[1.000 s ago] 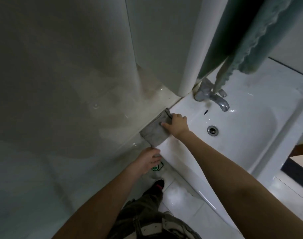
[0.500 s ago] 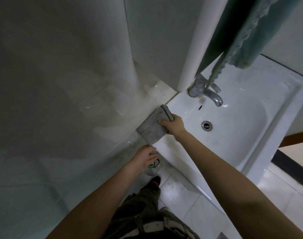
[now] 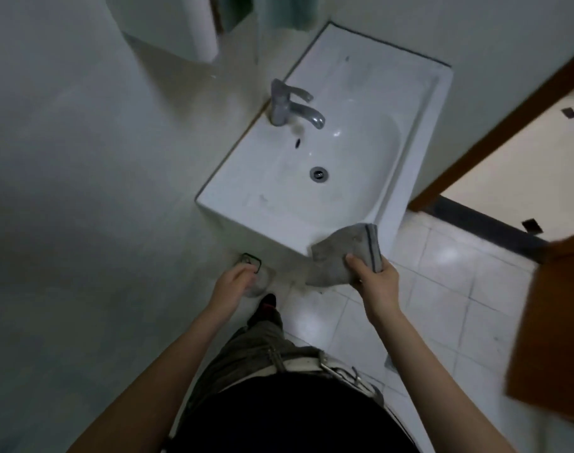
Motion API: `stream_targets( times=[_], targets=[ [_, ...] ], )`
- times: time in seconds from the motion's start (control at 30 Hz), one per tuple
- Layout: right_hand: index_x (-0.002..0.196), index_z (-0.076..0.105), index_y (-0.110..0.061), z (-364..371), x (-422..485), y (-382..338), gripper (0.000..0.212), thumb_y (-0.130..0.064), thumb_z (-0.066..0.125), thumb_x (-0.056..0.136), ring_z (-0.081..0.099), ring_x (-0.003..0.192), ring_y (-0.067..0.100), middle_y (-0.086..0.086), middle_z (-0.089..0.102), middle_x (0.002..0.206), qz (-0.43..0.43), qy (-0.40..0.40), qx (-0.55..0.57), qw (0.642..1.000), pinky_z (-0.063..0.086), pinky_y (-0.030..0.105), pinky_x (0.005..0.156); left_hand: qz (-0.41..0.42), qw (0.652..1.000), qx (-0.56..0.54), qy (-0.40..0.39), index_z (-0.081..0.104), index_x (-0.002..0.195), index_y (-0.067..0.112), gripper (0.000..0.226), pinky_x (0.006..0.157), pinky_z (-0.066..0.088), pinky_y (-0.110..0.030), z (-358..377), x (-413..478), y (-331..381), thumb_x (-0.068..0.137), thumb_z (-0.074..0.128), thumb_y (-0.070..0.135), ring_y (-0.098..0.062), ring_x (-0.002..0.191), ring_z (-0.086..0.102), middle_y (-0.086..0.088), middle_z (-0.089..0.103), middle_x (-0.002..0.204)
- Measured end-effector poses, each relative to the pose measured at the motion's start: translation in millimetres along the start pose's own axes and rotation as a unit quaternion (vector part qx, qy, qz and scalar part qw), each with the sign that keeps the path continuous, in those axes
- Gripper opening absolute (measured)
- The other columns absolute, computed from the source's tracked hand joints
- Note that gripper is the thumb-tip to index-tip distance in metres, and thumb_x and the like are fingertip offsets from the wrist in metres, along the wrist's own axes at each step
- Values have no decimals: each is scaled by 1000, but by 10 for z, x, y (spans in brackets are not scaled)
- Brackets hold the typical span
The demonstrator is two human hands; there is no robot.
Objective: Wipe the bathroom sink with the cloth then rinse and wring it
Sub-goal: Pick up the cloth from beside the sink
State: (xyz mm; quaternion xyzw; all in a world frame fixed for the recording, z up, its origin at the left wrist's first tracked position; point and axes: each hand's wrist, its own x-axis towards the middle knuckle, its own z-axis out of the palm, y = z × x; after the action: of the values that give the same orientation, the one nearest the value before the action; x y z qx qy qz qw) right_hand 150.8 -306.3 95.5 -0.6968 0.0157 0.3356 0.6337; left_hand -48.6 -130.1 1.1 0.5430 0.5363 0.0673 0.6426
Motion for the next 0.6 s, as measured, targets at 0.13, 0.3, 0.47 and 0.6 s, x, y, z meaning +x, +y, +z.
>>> stream_targets(
  times=[0.13, 0.3, 0.47, 0.6],
  targets=[
    [113, 63, -1, -1015, -464, 573, 33, -8, 72, 83, 68, 94, 30, 18, 69, 105, 74, 132, 58, 987, 59, 39, 73, -3, 995, 101, -25, 65, 89, 16, 20, 67, 46, -25, 222, -386, -401, 95, 48, 9, -19, 74, 59, -3, 66, 82],
    [112, 61, -3, -1824, -826, 1065, 29, -3, 69, 84, 67, 90, 27, 13, 69, 100, 120, 228, 116, 959, 61, 32, 65, -30, 985, 165, -49, 64, 92, 10, 18, 67, 45, -28, 384, -530, -708, 97, 47, 14, -22, 74, 58, -11, 65, 85],
    [108, 61, -4, -2261, -749, 1180, 27, -2, 70, 83, 66, 92, 30, 15, 68, 101, 129, 273, 136, 944, 56, 42, 77, -67, 978, 192, -50, 64, 95, 4, 21, 67, 45, -30, 626, -535, -738, 97, 47, 16, -24, 73, 57, -15, 63, 87],
    [110, 62, -5, -2569, -443, 1050, 28, -3, 69, 83, 66, 93, 27, 10, 68, 99, 123, 284, 145, 940, 56, 44, 83, -86, 974, 203, -50, 62, 93, 3, 21, 67, 45, -30, 975, -439, -656, 98, 45, 14, -26, 73, 57, -16, 62, 85]
  ],
)
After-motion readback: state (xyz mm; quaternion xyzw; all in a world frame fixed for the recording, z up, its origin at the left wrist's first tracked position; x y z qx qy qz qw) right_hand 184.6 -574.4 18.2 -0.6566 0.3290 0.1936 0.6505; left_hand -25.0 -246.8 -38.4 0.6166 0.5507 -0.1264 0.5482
